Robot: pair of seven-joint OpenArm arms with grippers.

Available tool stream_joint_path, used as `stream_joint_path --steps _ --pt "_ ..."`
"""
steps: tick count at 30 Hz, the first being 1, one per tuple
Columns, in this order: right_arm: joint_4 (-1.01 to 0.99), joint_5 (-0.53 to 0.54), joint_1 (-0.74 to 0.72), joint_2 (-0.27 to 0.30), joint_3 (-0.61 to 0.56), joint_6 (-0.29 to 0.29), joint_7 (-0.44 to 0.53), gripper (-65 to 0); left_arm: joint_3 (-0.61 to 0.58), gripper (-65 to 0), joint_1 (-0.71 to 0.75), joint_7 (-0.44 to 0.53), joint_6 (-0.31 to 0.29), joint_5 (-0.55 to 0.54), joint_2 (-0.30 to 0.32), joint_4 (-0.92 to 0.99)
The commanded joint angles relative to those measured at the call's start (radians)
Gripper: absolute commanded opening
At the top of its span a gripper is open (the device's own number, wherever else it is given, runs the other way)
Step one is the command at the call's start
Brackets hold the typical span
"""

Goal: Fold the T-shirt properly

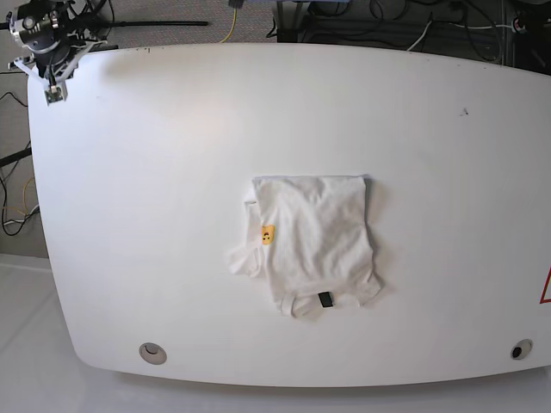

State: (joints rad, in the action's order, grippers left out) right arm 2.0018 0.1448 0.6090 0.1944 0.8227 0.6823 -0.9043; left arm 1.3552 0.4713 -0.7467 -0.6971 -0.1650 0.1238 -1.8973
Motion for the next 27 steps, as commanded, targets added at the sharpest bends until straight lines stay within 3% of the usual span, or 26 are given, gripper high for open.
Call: stream_joint_path --steps 1,7,14,17,23,27 --pt "0.011 0.008 0.07 -0.031 0.06 0.004 0.055 -65.0 0.016 -65.0 0.037 0.011 -0.001 -0.006 -0.028 -0.012" --pt "-0.031 0.008 0.182 -0.118 0.136 0.004 0.152 -65.0 -0.006 -65.0 0.116 0.016 -0.001 0.025 -0.109 0.015" --pt "-0.229 0.006 0.24 -0.181 0.126 0.004 0.264 -65.0 -0.128 -65.0 0.143 0.045 -0.001 0.226 -0.118 0.17" --pt "-0.37 -0.017 0.245 -0.189 0.07 0.004 0.353 -65.0 -0.173 -65.0 0.137 0.145 -0.001 0.324 -0.118 0.295" --pt "-0.605 -0.165 0.206 -0.207 -0.036 0.004 0.518 -65.0 -0.239 -65.0 0.116 0.388 -0.001 0.502 -0.121 0.516" --pt "-0.752 -0.248 0.15 -0.232 -0.053 0.004 0.61 -65.0 -0.282 -65.0 0.089 0.502 -0.001 0.625 -0.125 0.638"
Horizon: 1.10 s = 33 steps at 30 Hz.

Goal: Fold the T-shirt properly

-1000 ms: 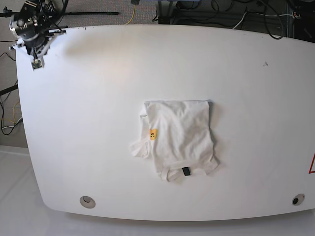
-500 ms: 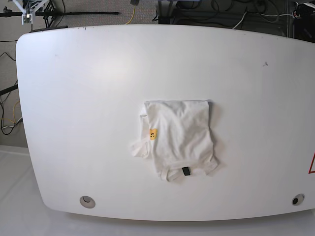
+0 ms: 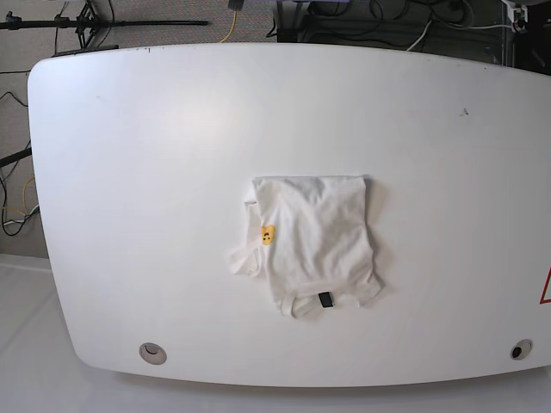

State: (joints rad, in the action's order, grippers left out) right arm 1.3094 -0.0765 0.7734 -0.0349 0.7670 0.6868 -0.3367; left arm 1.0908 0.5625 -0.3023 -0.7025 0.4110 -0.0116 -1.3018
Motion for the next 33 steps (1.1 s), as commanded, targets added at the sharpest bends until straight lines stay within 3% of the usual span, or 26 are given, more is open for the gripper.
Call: stream_joint_path --steps 1,8,13,18,22,26,29,33 --pt "-0.11 -0.053 -0.035 -0.004 0.004 0.0 0.069 -65.0 -0.033 -65.0 -0.012 0.087 0.004 0.091 0.011 0.086" --pt "-0.482 -0.19 -0.194 0.007 0.006 0.0 0.212 -65.0 -0.087 -65.0 -0.138 0.228 0.004 0.362 0.019 0.419" --pt "-0.804 -0.271 -0.328 0.06 0.004 -0.009 0.342 -65.0 -0.084 -65.0 -0.236 0.321 0.004 0.547 0.045 0.68" --pt "-1.115 -0.328 -0.466 0.126 0.003 -0.048 0.46 -65.0 -0.087 -65.0 -0.312 0.404 0.202 0.645 0.077 0.962" --pt "-1.283 -0.371 -0.552 0.155 -0.002 -0.144 0.549 -65.0 -0.102 -65.0 -0.379 0.476 0.386 0.704 0.123 1.178" --pt "-1.309 -0.438 -0.595 0.155 -0.002 -0.241 0.578 -65.0 -0.116 -65.0 -0.433 0.524 0.545 0.748 0.154 1.302" --pt "-1.309 -0.477 -0.616 0.152 -0.002 -0.298 0.578 -65.0 -0.123 -65.0 -0.459 0.535 0.627 0.776 0.152 1.302" --pt "-1.309 -0.513 -0.641 0.149 -0.002 -0.341 0.577 -65.0 -0.122 -65.0 -0.487 0.536 0.682 0.817 0.144 1.302"
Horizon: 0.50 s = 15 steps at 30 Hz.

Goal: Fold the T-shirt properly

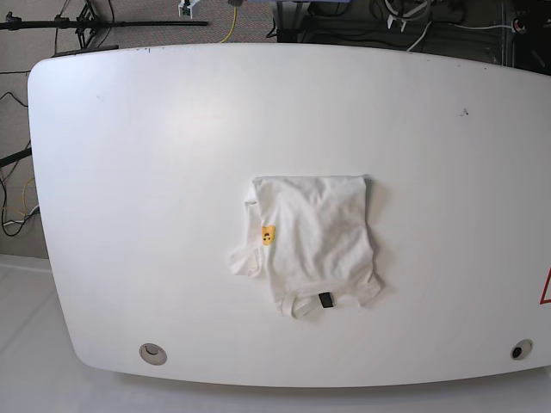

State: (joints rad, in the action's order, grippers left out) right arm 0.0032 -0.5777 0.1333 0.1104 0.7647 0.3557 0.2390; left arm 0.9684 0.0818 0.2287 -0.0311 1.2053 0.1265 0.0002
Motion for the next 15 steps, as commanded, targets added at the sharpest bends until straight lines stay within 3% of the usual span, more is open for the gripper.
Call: stream_joint_path --steps 1,5,15 --pt "-0.003 -0.02 -0.007 0.002 0.0 -0.017 0.001 -65.0 0.001 -65.0 -0.01 0.005 0.015 0.031 0.003 0.0" --pt "-0.003 -0.035 -0.021 -0.018 0.0 -0.024 0.001 -65.0 0.001 -64.6 -0.027 0.004 0.023 0.046 -0.024 0.0" --pt "-0.003 -0.035 -0.021 -0.033 0.0 -0.024 0.001 -65.0 0.001 -56.3 -0.032 0.008 0.023 0.069 -0.027 0.0"
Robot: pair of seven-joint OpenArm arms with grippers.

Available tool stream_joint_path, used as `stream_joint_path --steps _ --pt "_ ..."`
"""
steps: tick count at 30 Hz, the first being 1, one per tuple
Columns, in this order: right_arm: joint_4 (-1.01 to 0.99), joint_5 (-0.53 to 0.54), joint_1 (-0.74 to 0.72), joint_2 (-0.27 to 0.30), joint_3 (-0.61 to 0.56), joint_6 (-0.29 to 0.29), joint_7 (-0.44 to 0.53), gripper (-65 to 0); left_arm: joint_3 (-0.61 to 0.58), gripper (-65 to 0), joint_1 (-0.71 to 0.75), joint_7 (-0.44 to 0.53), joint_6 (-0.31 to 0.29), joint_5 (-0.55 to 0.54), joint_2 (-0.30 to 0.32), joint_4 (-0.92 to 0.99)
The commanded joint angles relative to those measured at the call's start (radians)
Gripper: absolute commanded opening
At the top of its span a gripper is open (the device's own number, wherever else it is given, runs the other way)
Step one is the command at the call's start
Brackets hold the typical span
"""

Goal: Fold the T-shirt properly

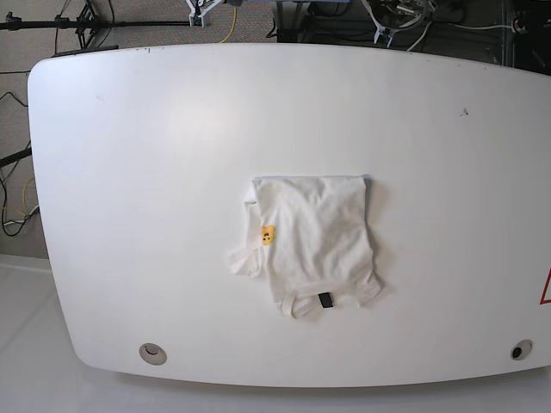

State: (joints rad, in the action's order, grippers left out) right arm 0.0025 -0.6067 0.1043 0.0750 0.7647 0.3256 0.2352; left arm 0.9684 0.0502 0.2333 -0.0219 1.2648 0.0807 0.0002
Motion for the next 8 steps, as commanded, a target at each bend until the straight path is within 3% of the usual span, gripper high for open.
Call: stream_joint_path --steps 1,8 --pt "-0.002 -0.006 0.008 -0.004 0.0 0.007 0.005 -65.0 0.001 -56.6 0.0 0.004 0.013 0.009 0.018 0.0" --pt "-0.002 -0.006 0.013 -0.017 0.0 0.007 0.005 -65.0 -0.001 -56.6 0.0 0.005 0.013 0.009 0.018 0.0"
